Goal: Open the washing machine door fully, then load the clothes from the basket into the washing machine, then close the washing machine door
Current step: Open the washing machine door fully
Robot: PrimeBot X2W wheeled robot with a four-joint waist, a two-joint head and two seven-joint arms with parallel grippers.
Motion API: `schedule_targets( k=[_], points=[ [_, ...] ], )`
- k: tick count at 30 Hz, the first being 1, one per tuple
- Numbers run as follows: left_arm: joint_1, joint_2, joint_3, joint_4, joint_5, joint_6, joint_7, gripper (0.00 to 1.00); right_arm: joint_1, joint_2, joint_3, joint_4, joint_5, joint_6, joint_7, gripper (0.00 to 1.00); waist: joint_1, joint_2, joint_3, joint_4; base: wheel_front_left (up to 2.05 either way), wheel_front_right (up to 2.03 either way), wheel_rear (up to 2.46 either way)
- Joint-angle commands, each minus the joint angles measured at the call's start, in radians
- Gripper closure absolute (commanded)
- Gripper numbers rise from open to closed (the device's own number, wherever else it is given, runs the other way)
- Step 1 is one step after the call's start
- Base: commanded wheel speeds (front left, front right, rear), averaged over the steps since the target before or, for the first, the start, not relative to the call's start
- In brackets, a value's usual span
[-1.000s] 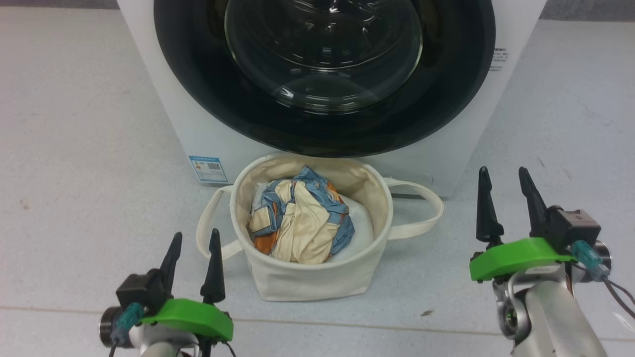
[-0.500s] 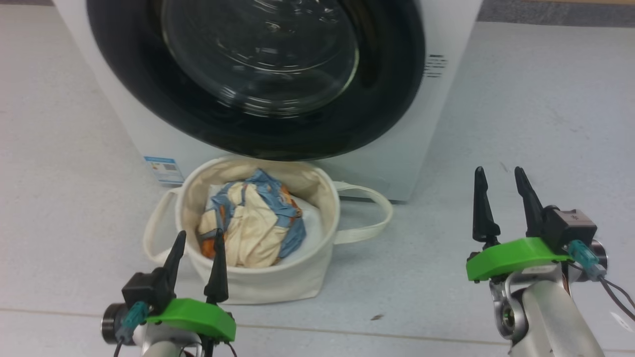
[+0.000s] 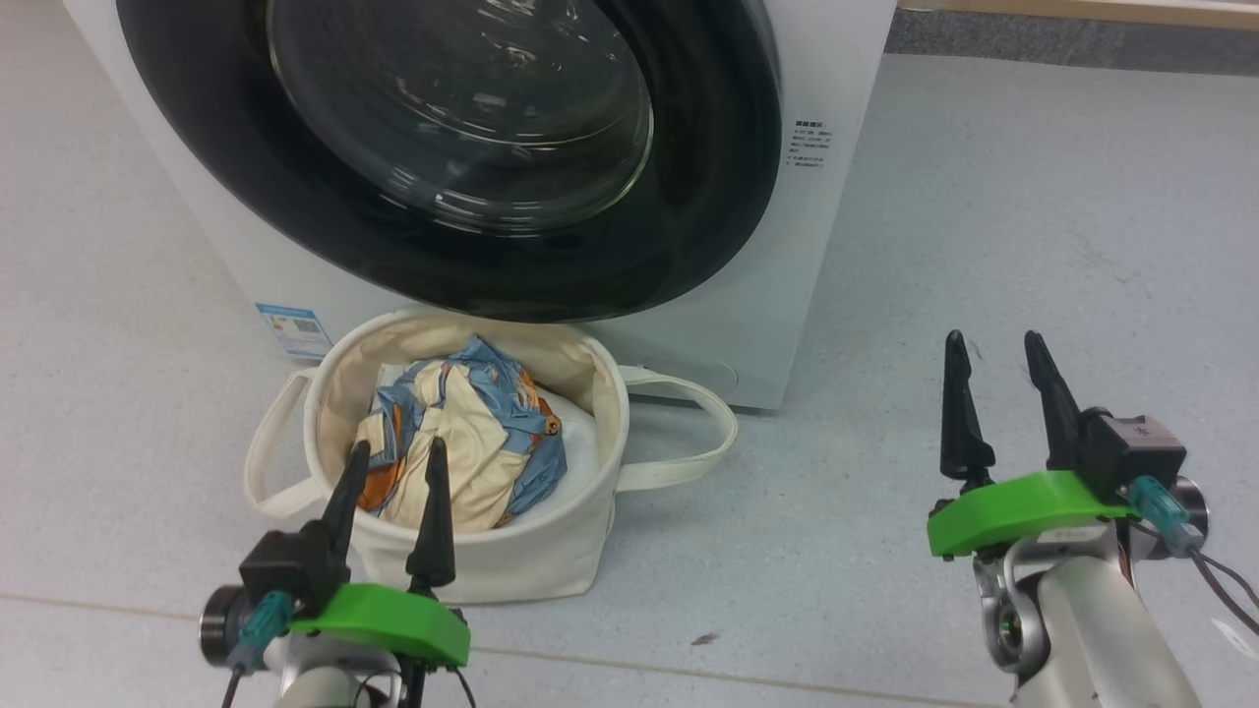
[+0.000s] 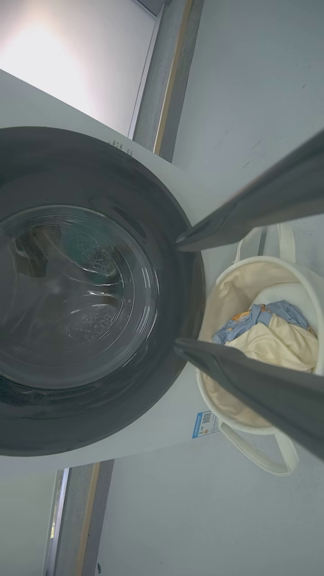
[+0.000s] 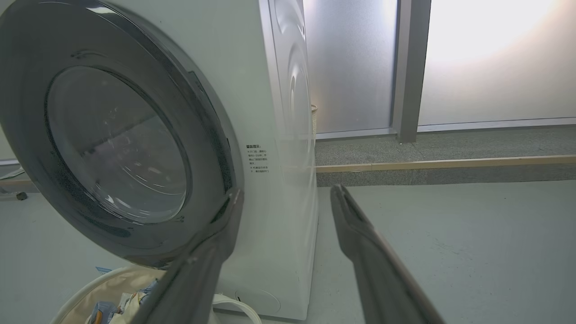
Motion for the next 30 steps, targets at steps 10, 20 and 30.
schedule_targets(
  k=[10,20,30],
  points=[
    [-0.027,0.013,0.029,-0.052,0.021,-0.004,-0.012,0.00,-0.034,0.003,0.021,-0.018,0.016,0.000,-0.012,0.00,-0.0001,0.0000,0.004,0.001,0.04,0.04,-0.09],
    [-0.031,0.013,0.026,-0.056,0.018,-0.004,-0.012,0.00,-0.040,0.003,0.025,-0.022,0.029,0.000,-0.012,0.00,-0.0001,0.0000,0.018,0.001,0.00,0.00,0.00],
    [-0.050,0.013,0.013,-0.056,0.009,-0.002,-0.012,0.00,-0.084,0.003,0.055,0.038,0.380,0.000,-0.012,1.00,-0.0001,0.0000,0.063,0.012,0.00,0.00,0.00]
  ],
)
